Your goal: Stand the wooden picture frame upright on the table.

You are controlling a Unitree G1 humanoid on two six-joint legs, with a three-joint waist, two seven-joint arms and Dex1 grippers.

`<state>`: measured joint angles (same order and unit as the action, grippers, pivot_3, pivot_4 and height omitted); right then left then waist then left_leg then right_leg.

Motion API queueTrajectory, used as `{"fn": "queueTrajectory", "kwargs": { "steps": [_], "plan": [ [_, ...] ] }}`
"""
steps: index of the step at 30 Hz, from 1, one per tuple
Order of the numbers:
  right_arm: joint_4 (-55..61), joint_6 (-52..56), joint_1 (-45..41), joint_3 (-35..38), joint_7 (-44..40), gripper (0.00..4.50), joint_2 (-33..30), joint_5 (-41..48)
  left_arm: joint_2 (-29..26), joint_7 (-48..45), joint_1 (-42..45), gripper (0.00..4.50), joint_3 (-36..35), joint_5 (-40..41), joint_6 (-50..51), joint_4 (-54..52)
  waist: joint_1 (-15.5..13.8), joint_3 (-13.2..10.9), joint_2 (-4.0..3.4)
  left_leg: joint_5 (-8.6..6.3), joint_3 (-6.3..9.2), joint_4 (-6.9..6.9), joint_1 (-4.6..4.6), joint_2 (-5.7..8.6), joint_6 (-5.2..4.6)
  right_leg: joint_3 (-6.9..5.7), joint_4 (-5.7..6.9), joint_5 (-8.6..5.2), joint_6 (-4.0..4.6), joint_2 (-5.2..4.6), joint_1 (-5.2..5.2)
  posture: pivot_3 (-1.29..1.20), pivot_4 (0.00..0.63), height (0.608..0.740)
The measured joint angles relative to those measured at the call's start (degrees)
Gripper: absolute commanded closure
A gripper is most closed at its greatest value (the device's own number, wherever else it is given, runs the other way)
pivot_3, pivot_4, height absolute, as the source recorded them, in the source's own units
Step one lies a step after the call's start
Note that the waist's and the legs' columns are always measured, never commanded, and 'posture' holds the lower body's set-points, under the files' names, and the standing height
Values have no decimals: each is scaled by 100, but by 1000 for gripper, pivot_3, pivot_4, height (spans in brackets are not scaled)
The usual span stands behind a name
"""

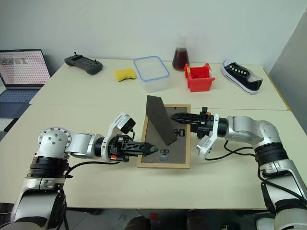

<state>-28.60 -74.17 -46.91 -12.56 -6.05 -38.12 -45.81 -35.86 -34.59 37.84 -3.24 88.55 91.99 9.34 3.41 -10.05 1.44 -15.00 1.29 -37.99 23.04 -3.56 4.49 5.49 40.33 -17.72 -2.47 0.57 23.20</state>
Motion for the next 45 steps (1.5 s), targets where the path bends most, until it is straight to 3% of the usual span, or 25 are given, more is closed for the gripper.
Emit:
{"fn": "queueTrajectory", "kwargs": {
  "steps": [7,11,13,14,18,20,25,30,32,33,40,42,45],
  "plan": [
    [-145,181,77,-273,-381,3192,-180,892,-140,377,1,407,-537,-103,-329,258,5,0,1,-1,0,0,0,-3,-1,-3,1,0,0,0,-1,0,150,740],
    [8,1111,434,-764,-1546,3192,-219,2788,-570,518,-293,0,-1043,-530,-805,-235,34,0,1,-1,6,4,-1,-9,-1,-3,0,0,0,-4,-5,0,150,740],
    [281,2060,692,-916,-2288,3192,-142,3833,-611,608,-429,0,-1200,-782,-1114,-565,20,0,0,-1,11,1,-1,-9,-1,-6,3,0,0,-7,-6,0,150,740],
    [877,3545,944,-944,-3000,3192,85,4981,-718,744,-778,0,-1258,-1396,-1737,-1391,28,0,4,-1,15,2,-2,-19,0,2,2,0,0,-11,-6,0,150,740],
    [1497,6898,976,-848,-3704,3192,779,6995,-373,1403,-1269,0,-1277,-2582,-3011,-2909,-38,0,2,0,14,-1,-3,-12,1,-1,9,0,0,-12,-5,0,150,740],
    [1429,8061,877,-743,-3870,3192,1058,7463,-403,1494,-1677,0,-1052,-3269,-3546,-3405,-57,0,2,0,2,0,-1,-6,0,-2,4,0,0,-10,-3,0,150,740],
    [370,9445,475,-337,-4161,3192,1619,7687,-376,1332,-2394,0,-493,-4303,-4316,-3730,-109,0,3,-14,-13,3,2,-2,-25,-2,-7,0,0,-5,-2,0,150,740],
    [-100,9648,439,14,-4370,3192,1980,7596,-52,1301,-2437,0,-499,-4339,-4373,-3720,-141,0,3,-15,-13,5,4,-5,-27,-2,-12,0,0,-1,-2,0,150,740],
    [-109,9668,445,79,-4390,2485,2048,7518,-53,1257,-2414,0,-509,-4359,-4373,-3683,-138,0,2,-16,-12,6,3,-8,-27,-2,-11,0,0,2,-2,0,150,740],
    [-104,9673,459,91,-4395,2400,2055,7474,-53,1247,-2398,0,-510,-4368,-4374,-3667,-138,0,3,-16,-12,6,3,-9,-27,-3,-11,0,0,3,-2,0,150,740],
    [573,9789,1014,256,-4386,512,1971,7278,-58,995,-2225,0,-502,-4569,-4436,-3393,-144,0,3,-16,-9,6,5,-8,-27,-6,-12,0,0,3,-2,0,150,740],
    [1020,9821,1268,278,-4363,111,1842,7223,-109,863,-2101,0,-493,-4701,-4547,-3201,-156,0,2,-15,-8,6,5,-7,-27,-7,-12,0,0,3,-3,0,150,740],
    [1835,9926,1736,337,-4243,19,1441,7093,-231,628,-1916,0,-438,-4989,-4717,-2819,-162,0,2,-16,-7,6,8,-7,-27,-8,-15,0,-1,3,-3,0,150,740]
  ]
}}
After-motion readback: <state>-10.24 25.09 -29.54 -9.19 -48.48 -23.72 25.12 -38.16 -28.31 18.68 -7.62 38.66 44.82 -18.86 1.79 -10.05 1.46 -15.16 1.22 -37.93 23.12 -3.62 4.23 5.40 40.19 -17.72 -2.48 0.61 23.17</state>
